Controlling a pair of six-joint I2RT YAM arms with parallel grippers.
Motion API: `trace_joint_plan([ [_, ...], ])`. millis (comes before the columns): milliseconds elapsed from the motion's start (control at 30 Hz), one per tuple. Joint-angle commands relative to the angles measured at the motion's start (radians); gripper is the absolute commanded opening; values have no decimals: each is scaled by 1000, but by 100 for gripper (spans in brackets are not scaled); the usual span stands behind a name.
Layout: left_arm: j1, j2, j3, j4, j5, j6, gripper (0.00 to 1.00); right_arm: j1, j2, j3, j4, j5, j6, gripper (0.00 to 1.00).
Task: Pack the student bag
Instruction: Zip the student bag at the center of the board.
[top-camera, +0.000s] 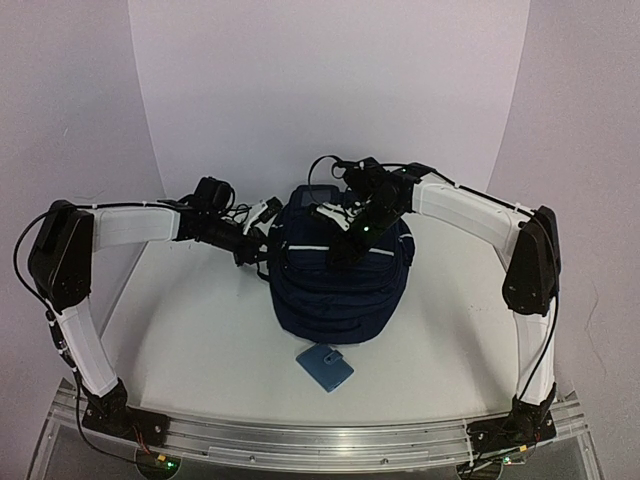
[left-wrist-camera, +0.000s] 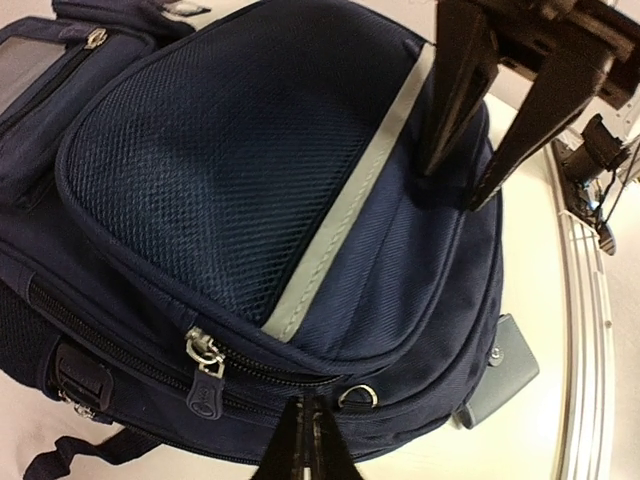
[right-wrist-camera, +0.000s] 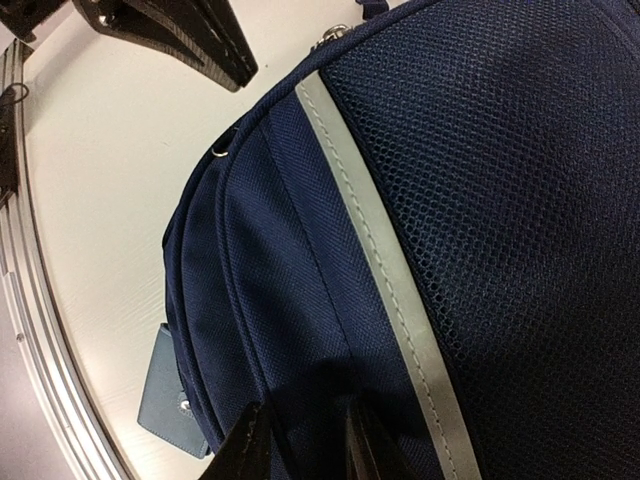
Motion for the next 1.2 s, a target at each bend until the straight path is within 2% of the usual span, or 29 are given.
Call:
trace_joint_plan([
  [0,4,-48,-34,82,-101,-23,18,-12,1,2,27,68,19,24],
  [100,5,-55,-45,102,-131,-4,34,-13,-2,1,27,67,21,24],
  [267,5,-39,-40,114,-148,39,45,-12,0,-3,26,62,21,24],
  [367,5,-2,0,84,-128,58,48,-12,3,0,26,61,22,24],
  [567,3,43,39,89,-101,67,48,-12,5,7,27,62,23,25],
  [700,4,76,77,79,-93,69,41,-12,4,2,27,66,22,24],
  [900,5,73,76,56,-78,87,14,-12,-3,-16,27,69,19,24],
  [1100,4,7,26,65,-89,70,2,-12,-2,-20,29,69,20,24],
  [1167,3,-17,8,62,-94,57,0,-12,0,-18,31,70,22,24],
])
